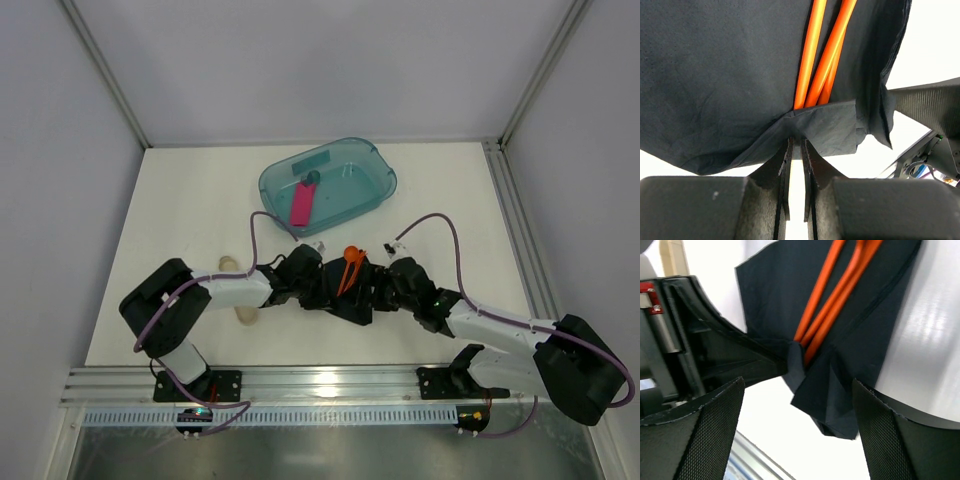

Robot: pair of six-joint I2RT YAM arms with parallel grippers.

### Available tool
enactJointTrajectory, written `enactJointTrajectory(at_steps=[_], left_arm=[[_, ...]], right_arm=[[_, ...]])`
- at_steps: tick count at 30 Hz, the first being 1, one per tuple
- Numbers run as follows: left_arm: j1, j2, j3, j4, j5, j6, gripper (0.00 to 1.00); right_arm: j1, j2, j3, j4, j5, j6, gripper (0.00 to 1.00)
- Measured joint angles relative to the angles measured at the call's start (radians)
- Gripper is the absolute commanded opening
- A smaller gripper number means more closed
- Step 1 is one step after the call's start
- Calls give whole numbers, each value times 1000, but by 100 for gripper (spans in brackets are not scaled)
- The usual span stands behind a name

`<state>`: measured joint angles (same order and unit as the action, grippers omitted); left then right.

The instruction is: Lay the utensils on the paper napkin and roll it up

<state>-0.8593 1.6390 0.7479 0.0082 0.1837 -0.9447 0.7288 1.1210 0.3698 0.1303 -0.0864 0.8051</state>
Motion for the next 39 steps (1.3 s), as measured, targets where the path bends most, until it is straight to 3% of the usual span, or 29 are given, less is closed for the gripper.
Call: enactJointTrajectory(at_steps=[11,23,31,34,39], left_arm=[[0,0,0,0,-1,-14,14],[-4,0,0,-1,-8,-16,14],[-6,2,3,-2,-8,-16,14],[-8,2,5,-5,-8,-16,15],[-10,2,9,-8,-10,-16,15]], right_arm=[[0,-57,0,-135,114,-57,79],[0,-209,-36,-116,99,-43,77],[0,-197,-55,-97,78,-43,77],[0,-184,-56,-101,84,-44,71],[0,-166,-52,-164,143,-54,47]])
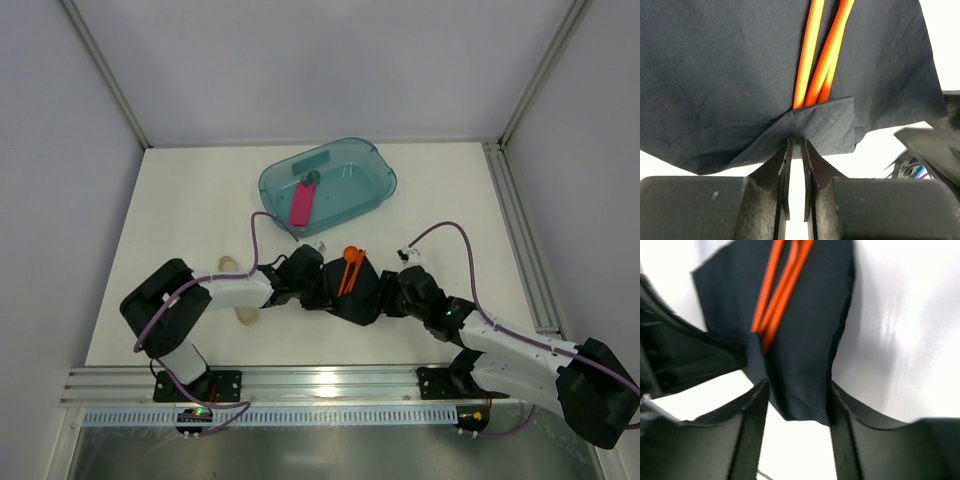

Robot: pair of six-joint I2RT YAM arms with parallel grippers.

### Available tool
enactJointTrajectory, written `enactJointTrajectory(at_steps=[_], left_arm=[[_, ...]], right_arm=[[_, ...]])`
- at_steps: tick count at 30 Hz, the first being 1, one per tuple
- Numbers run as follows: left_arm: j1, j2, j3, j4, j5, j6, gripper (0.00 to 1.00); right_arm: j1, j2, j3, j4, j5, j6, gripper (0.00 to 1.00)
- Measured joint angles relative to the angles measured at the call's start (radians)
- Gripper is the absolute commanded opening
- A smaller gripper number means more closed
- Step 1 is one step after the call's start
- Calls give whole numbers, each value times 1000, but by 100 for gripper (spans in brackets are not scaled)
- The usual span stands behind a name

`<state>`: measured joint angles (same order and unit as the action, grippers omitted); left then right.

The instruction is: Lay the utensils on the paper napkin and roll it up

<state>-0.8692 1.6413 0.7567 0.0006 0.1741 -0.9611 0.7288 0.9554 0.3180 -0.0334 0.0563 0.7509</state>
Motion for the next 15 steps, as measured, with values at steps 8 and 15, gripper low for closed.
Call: enactJointTrajectory(at_steps=[8,15], left_arm=[[-2,0,14,-19,-9,0,20],[-20,0,36,-35,-13,-1,21]], right_arm=[[0,14,1,-70,46,7,18],[0,37,26,-80,53,12,4]])
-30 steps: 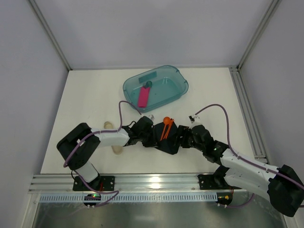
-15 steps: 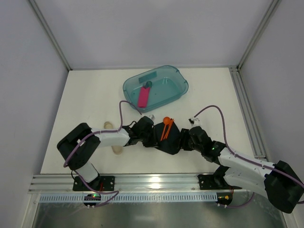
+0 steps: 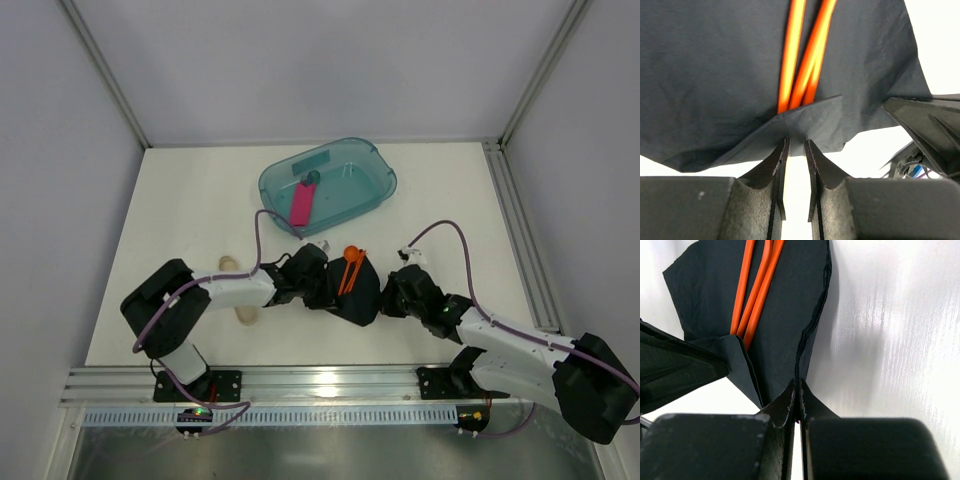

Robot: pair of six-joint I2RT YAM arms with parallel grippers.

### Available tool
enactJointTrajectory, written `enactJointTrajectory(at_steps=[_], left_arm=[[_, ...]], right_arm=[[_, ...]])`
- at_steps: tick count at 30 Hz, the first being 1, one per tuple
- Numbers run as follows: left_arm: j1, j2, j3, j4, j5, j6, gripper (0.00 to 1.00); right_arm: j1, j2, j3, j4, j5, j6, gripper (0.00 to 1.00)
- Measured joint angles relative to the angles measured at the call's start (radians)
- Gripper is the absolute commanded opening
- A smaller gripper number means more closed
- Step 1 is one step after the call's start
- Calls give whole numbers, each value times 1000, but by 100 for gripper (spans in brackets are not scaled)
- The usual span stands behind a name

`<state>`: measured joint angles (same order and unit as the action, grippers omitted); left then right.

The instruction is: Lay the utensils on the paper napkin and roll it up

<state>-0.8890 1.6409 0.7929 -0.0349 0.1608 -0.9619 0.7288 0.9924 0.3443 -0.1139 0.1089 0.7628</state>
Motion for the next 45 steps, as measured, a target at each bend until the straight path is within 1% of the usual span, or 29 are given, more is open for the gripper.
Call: enactJointTrajectory(at_steps=[14,33,36,45], left_arm=[[-6,8,4,1,1,-3,21],[-6,23,4,3,0,-3,20],[-6,23,7,0,1,-3,23],[-6,14,46,-8,13,-3,23]], right_arm=[[0,13,59,-11,-6,5,4],[-5,70,79,96,-72,87,4],[-8,70,79,105,-73,101,4],[-13,66,79,106,-71,105,4]])
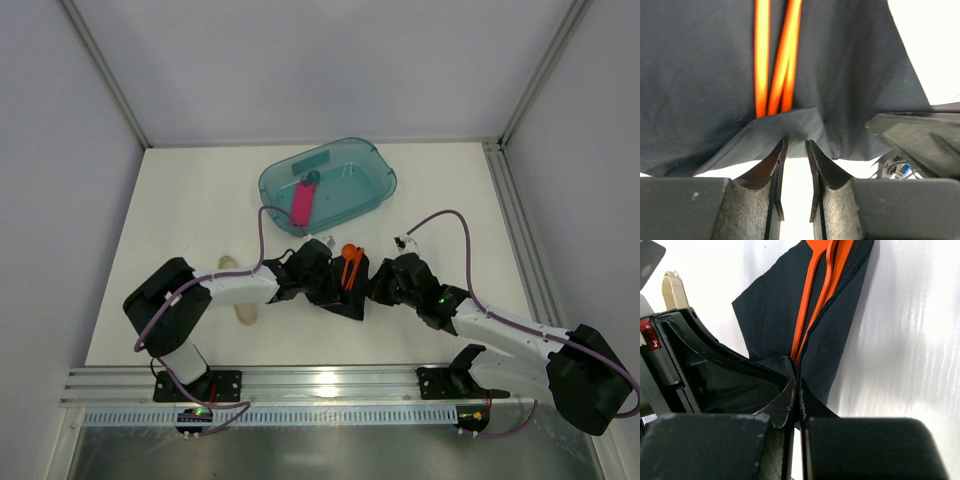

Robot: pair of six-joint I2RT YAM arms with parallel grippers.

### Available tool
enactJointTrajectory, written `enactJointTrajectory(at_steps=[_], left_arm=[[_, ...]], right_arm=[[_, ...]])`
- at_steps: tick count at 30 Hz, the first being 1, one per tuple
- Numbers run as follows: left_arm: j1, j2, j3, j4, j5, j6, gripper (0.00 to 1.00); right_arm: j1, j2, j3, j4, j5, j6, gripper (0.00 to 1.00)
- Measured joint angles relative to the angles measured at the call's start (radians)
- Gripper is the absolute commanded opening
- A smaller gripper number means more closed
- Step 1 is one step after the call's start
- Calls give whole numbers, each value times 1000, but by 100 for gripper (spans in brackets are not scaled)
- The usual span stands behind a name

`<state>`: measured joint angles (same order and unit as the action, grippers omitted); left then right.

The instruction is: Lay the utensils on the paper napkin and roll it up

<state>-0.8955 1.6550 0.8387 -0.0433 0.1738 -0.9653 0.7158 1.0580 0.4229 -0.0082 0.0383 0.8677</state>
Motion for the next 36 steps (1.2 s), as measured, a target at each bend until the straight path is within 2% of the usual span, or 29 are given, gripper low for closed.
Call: enactJointTrajectory(at_steps=[16,36], left_arm=[[0,44,42,1,10,2,22],[0,63,42,1,10,4,22]], right_arm=[[-5,0,0,18,-8,10,4],[-6,131,0,224,-85,75,4]])
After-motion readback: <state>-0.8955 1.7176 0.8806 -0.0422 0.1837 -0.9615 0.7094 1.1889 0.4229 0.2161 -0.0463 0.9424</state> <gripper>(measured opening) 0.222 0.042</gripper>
